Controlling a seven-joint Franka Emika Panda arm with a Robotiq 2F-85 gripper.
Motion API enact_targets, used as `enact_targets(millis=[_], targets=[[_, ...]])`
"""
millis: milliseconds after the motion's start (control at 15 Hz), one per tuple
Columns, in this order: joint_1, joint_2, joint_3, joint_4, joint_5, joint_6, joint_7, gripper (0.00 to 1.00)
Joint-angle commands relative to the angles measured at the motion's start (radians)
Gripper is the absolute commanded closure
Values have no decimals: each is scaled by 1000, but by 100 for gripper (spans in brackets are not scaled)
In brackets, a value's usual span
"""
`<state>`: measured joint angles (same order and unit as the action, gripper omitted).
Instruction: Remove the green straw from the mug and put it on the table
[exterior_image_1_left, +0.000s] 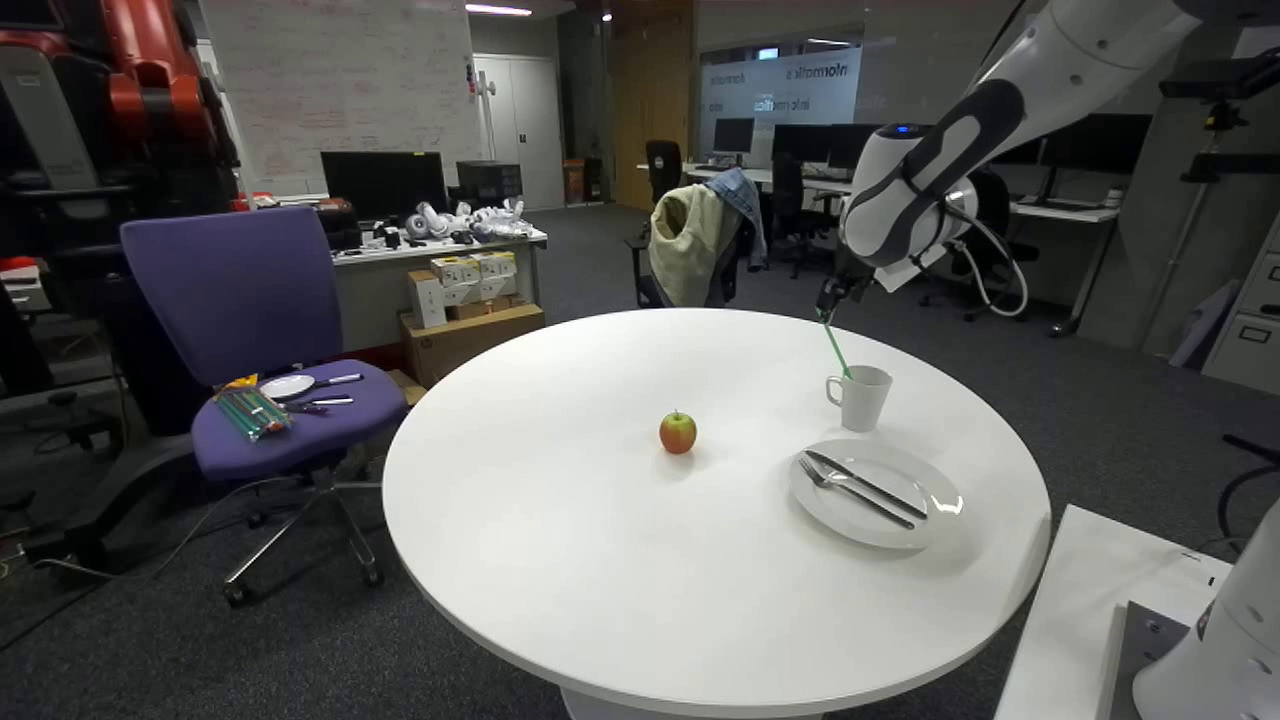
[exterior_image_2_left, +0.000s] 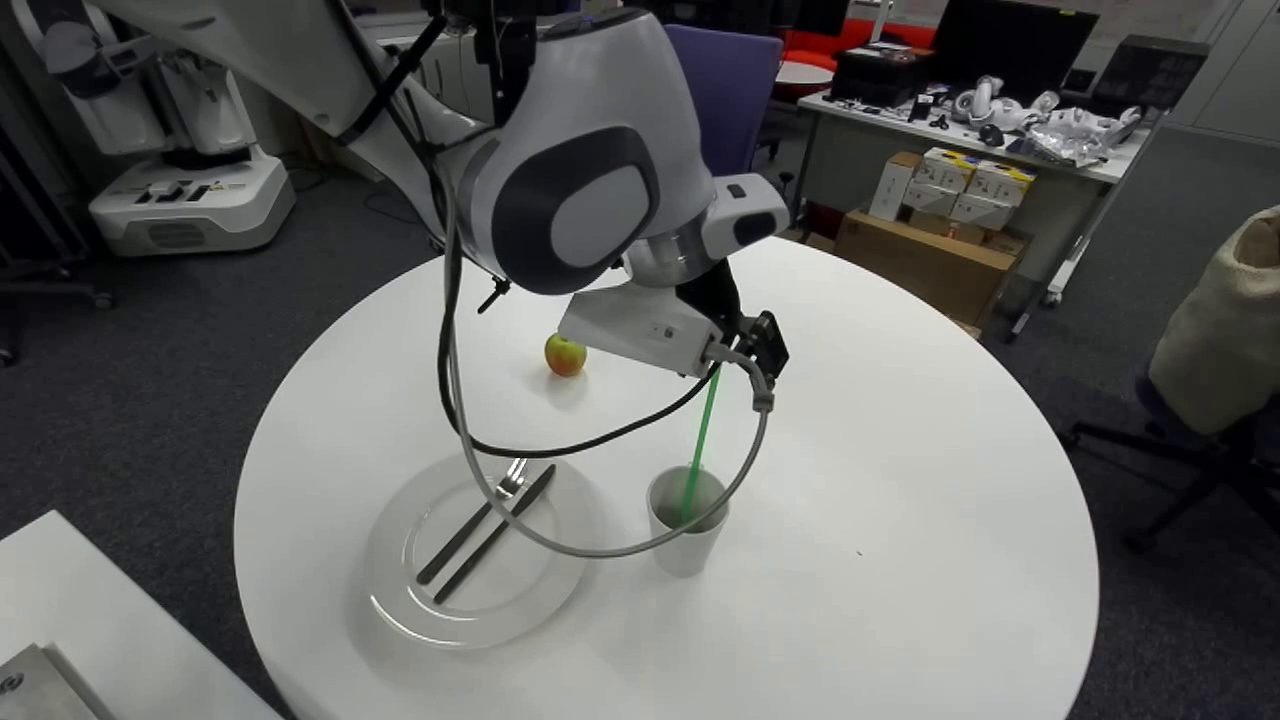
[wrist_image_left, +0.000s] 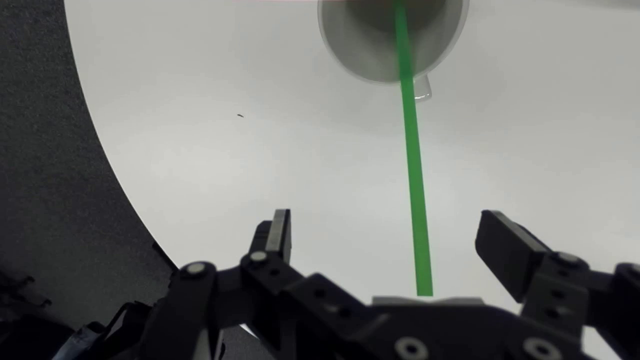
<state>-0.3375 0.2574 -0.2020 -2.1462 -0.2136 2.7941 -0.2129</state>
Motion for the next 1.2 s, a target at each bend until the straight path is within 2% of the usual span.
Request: enact_targets(millis=[0,400,867,933,1133], targets=[[15,18,-16,3,13,48,-10,0],[13,80,-22,24,16,148,-4,0],[5,115,-8,52,22,153,-20,0],[5,118,-8,55,22,153,-21,21],[4,122,-6,65,23,148,-22,40]])
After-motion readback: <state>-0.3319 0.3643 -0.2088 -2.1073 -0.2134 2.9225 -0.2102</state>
